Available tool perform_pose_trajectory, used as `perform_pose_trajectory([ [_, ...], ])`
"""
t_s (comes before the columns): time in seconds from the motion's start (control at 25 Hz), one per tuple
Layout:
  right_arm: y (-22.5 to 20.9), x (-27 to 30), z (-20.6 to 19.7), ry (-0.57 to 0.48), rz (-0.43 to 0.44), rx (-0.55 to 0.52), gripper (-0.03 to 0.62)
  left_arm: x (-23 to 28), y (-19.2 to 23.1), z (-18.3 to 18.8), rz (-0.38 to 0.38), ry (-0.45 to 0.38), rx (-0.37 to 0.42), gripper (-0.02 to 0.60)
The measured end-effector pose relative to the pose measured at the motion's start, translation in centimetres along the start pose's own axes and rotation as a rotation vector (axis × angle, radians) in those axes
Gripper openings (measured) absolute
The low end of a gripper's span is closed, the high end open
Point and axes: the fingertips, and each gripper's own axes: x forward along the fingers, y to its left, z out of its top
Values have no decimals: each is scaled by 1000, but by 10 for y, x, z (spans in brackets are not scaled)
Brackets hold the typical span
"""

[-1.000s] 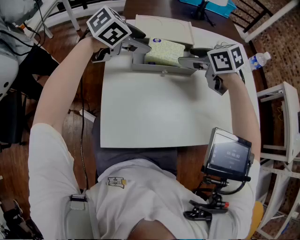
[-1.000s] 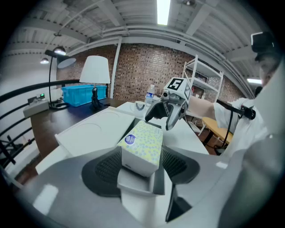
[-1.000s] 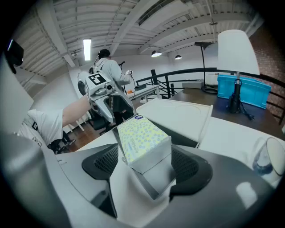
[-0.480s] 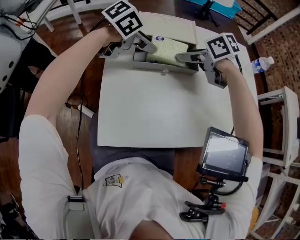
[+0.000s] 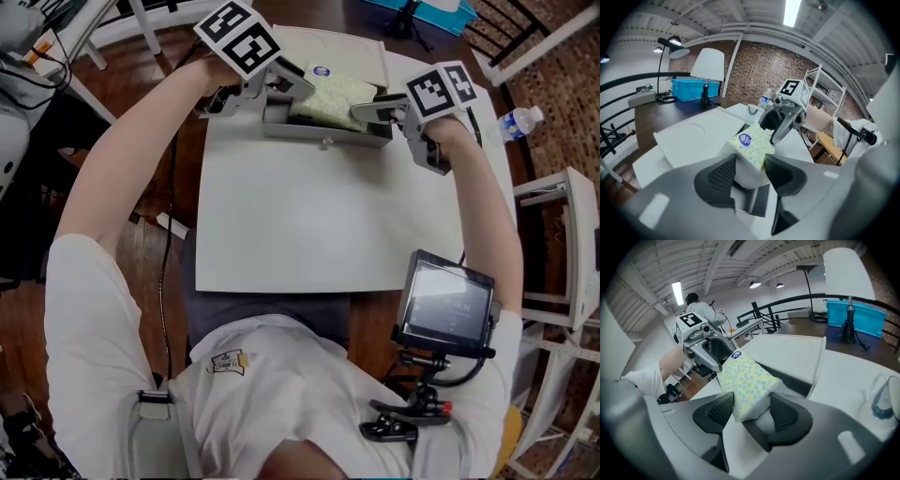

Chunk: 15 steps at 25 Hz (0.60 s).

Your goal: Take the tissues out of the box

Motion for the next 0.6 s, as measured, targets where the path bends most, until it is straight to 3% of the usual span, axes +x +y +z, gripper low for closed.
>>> perform_pose_trajectory([
  [0.2,4,-14,6,-55,-32,-53,236,-5,-8,7,24,-25,30,199],
  [0.36,21,-34,11,-105,-54,-80,233,-25,-26,22,33,-112,29,188],
  [0.6,77,-74,-15,-164,-53,-132,232,-61,-101,36,50,-248,117,166],
])
